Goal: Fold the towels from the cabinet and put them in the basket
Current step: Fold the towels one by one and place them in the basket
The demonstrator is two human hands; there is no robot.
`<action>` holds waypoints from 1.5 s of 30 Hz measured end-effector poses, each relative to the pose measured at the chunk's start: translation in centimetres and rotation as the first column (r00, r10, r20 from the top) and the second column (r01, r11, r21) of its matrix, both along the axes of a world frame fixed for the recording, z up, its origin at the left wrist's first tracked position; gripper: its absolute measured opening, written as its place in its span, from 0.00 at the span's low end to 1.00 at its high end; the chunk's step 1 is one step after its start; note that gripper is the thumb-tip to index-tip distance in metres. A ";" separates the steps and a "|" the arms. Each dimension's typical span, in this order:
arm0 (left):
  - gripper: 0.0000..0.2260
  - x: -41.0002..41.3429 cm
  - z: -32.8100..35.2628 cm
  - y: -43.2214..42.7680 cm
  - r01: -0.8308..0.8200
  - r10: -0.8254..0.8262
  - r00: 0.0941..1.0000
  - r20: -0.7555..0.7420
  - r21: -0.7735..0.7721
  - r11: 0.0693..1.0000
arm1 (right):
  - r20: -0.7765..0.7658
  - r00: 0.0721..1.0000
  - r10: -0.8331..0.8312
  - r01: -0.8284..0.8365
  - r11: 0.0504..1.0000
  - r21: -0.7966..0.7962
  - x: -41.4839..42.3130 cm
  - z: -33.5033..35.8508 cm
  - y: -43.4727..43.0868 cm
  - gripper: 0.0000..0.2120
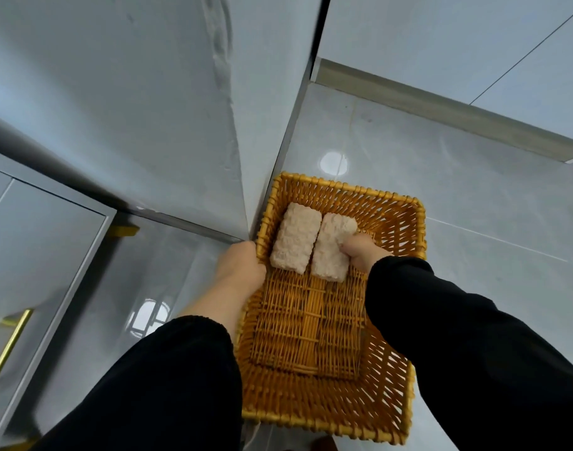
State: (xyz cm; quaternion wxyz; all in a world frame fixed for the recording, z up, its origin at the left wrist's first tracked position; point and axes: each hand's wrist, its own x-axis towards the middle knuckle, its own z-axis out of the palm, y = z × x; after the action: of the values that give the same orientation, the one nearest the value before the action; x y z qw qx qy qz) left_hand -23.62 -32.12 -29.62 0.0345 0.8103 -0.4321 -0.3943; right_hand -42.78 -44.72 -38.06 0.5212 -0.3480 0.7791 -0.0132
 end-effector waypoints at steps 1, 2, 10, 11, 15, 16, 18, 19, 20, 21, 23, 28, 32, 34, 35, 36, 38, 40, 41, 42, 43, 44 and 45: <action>0.08 0.0 -0.1 -0.1 0.003 -0.003 1.000 0.000 0.003 1.000 | -0.055 0.998 0.040 -0.042 0.998 -0.041 0.2 0.1 0.1 0.16; 0.08 0.1 0.0 -0.1 0.007 -0.007 1.000 0.002 0.007 1.000 | -0.145 0.985 0.097 -0.113 0.988 -0.102 0.4 0.2 0.3 0.13; 0.08 0.0 -0.2 -0.5 -0.031 0.031 0.999 0.009 0.010 0.999 | -0.741 0.449 0.498 -0.875 0.414 -0.251 -0.4 -1.0 3.2 0.20; 0.09 -0.1 -0.1 -0.5 -0.037 0.036 0.999 0.018 0.008 0.999 | -0.715 0.392 0.579 -0.905 0.383 -0.186 -0.8 -1.3 3.6 0.22; 0.09 -0.5 0.1 -0.5 -0.072 0.073 0.997 0.040 -0.016 0.997 | -0.532 0.417 0.737 -0.869 0.495 0.004 -1.8 -1.7 3.7 0.29; 0.08 -0.5 0.1 -0.5 -0.090 0.091 0.995 0.039 -0.027 0.996 | -0.526 0.425 0.737 -0.865 0.501 0.003 -1.6 -1.5 3.6 0.29; 0.05 -0.4 0.3 -0.5 -0.128 0.130 0.991 0.035 -0.058 0.990 | -0.524 0.453 0.721 -0.858 0.513 -0.035 -1.2 -0.7 3.5 0.30; 0.04 -0.3 0.3 -0.4 -0.146 0.149 0.988 0.034 -0.074 0.987 | -0.528 0.467 0.709 -0.853 0.519 -0.056 -1.0 -0.3 3.5 0.30; 0.06 -0.2 0.6 -0.4 -0.160 0.163 0.986 0.032 -0.085 0.983 | -0.538 0.470 0.699 -0.854 0.514 -0.079 -0.8 0.1 3.7 0.30; 0.08 0.0 0.8 -0.4 -0.162 0.165 0.986 0.025 -0.089 0.983 | -0.550 0.464 0.694 -0.862 0.498 -0.098 -0.7 0.4 3.9 0.30; 0.10 0.3 1.5 -0.3 -0.133 0.134 0.991 0.007 -0.086 0.987 | -0.564 0.443 0.697 -0.880 0.458 -0.125 -0.5 1.2 4.3 0.29; 0.13 -0.1 3.4 -0.2 -0.059 0.058 0.996 -0.060 -0.011 0.998 | -0.525 0.486 0.699 -0.868 0.456 -0.196 0.8 3.4 5.0 0.29; 0.16 -0.5 5.9 0.2 -0.028 0.026 0.997 -0.076 -0.025 0.999 | -0.532 0.497 0.685 -0.867 0.361 -0.345 1.2 6.7 4.8 0.29; 0.17 -0.8 7.3 0.3 -0.001 -0.002 0.998 -0.058 -0.045 0.999 | -0.532 0.509 0.677 -0.857 0.341 -0.386 1.2 8.6 4.3 0.27; 0.16 -1.0 8.3 0.5 0.011 -0.014 0.998 -0.056 -0.067 0.998 | -0.530 0.522 0.668 -0.847 0.332 -0.416 1.3 9.9 4.1 0.27; 0.15 -1.2 9.3 0.5 0.022 -0.027 0.998 -0.061 -0.087 0.996 | -0.525 0.535 0.662 -0.835 0.321 -0.447 1.4 11.0 4.0 0.27; 0.15 -1.4 11.6 0.4 0.036 -0.045 0.997 -0.066 -0.129 0.991 | -0.510 0.565 0.649 -0.803 0.291 -0.519 1.7 13.6 4.0 0.27; 0.17 -1.3 14.6 0.7 0.040 -0.051 0.997 -0.054 -0.186 0.982 | -0.512 0.584 0.630 -0.772 0.237 -0.590 2.0 16.8 4.4 0.26; 0.20 -1.0 16.1 1.0 0.042 -0.053 0.998 -0.046 -0.211 0.976 | -0.517 0.590 0.620 -0.757 0.202 -0.621 2.2 18.3 4.7 0.25; 0.22 -0.6 17.8 1.5 0.045 -0.055 0.998 -0.034 -0.244 0.969 | -0.526 0.591 0.612 -0.740 0.150 -0.656 2.5 20.1 5.0 0.24; 0.24 -0.1 19.3 2.0 0.055 -0.063 0.998 -0.023 -0.271 0.961 | -0.533 0.589 0.607 -0.719 0.093 -0.689 2.6 21.6 5.3 0.23; 0.24 0.5 20.6 2.6 0.064 -0.068 0.998 -0.004 -0.301 0.951 | -0.544 0.584 0.602 -0.695 0.024 -0.719 2.8 23.2 5.6 0.22; 0.24 1.1 22.0 3.5 0.063 -0.059 0.998 0.020 -0.333 0.941 | -0.564 0.573 0.594 -0.664 -0.067 -0.745 3.0 24.9 6.0 0.22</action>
State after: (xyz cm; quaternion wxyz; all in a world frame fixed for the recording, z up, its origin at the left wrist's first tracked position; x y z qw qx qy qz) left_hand -22.50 -28.66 -7.60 0.1569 0.7808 -0.5177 -0.3124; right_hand -39.77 -38.73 -13.15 0.1408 -0.8923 0.3797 -0.1996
